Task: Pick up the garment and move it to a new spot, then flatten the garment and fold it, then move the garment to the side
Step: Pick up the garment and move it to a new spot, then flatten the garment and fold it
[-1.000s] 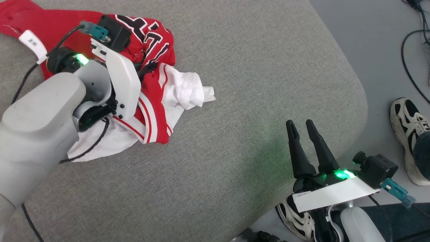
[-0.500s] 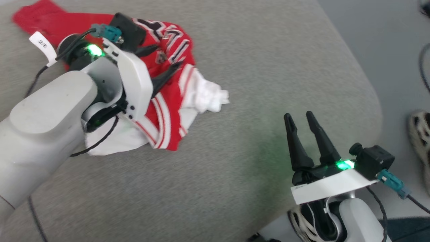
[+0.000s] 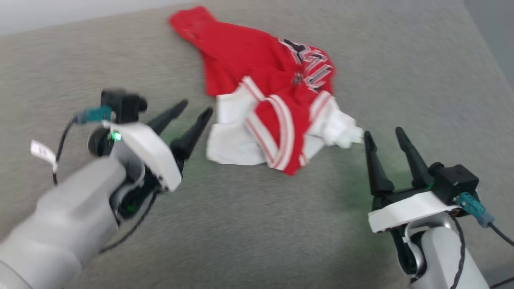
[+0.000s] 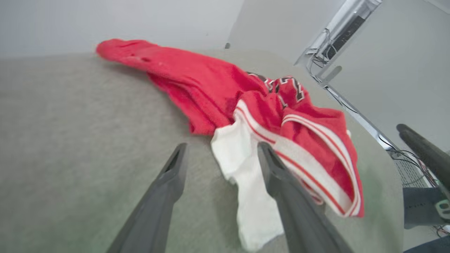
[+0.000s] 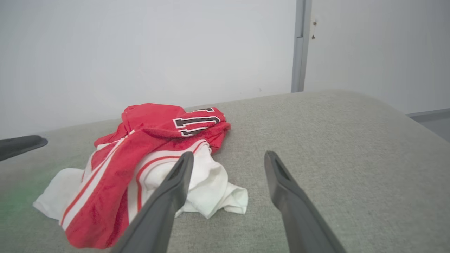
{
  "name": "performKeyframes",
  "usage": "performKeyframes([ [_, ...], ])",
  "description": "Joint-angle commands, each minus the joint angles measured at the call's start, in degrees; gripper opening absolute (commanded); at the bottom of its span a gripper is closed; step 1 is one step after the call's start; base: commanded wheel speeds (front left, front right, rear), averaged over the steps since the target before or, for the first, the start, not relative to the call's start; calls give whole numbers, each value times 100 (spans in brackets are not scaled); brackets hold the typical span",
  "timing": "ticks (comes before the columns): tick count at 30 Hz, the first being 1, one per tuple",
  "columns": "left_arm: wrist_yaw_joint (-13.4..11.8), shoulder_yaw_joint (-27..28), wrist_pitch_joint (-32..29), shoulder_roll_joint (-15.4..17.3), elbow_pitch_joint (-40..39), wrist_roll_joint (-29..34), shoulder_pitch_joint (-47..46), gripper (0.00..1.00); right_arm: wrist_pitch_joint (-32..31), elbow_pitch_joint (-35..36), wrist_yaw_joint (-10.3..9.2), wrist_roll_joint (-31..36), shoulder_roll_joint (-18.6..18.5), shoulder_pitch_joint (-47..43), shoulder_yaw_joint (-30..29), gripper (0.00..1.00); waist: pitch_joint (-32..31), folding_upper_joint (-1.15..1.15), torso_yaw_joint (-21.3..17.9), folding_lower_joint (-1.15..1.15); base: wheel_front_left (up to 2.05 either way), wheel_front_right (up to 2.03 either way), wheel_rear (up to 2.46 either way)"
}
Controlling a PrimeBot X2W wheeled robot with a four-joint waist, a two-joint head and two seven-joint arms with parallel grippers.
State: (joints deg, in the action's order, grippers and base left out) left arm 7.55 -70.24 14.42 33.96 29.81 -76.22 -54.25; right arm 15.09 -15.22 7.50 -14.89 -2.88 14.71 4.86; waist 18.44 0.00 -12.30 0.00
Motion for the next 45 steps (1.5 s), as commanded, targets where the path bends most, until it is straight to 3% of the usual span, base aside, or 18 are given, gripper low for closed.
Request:
performKeyframes([
  [1,-15,77,54,-54,35,-55,197,100,11,-33,-2,78,-9,-1,-80,100,-416,0,632,0,0,0,0],
  [3,-15,346,79,-124,82,-44,477,100,11,-82,-2,225,-5,-50,-271,100,-516,0,896,0,0,0,0],
  [7,-15,1438,83,-275,184,199,1307,100,11,-162,-2,409,-5,-165,-545,100,-757,0,1339,0,0,0,0],
  [13,-14,2886,85,-426,226,985,2506,100,11,-244,-2,558,-7,-490,-861,100,-1151,0,1777,0,0,0,0],
  [20,-14,4746,86,-677,-4,2291,3888,100,11,-210,-3,529,-5,-813,-1157,100,-1517,0,1855,0,0,0,0],
  [25,-14,5823,86,-929,-722,3548,4744,100,11,-55,-3,555,-5,-936,-1331,100,-1562,0,1795,0,0,0,0],
  [32,-14,6544,86,-1262,-1792,4983,5415,100,11,152,-2,558,-5,-1049,-1454,100,-1539,0,1740,0,0,0,0],
  [41,-14,6807,87,-1575,-2112,5511,5656,100,11,257,-3,563,-5,-1132,-1402,100,-1510,0,1649,0,0,0,0],
  [45,-14,6755,87,-1566,-2087,5604,5654,100,11,256,-2,527,-4,-1119,-1377,100,-1489,0,1614,0,0,0,0],
])
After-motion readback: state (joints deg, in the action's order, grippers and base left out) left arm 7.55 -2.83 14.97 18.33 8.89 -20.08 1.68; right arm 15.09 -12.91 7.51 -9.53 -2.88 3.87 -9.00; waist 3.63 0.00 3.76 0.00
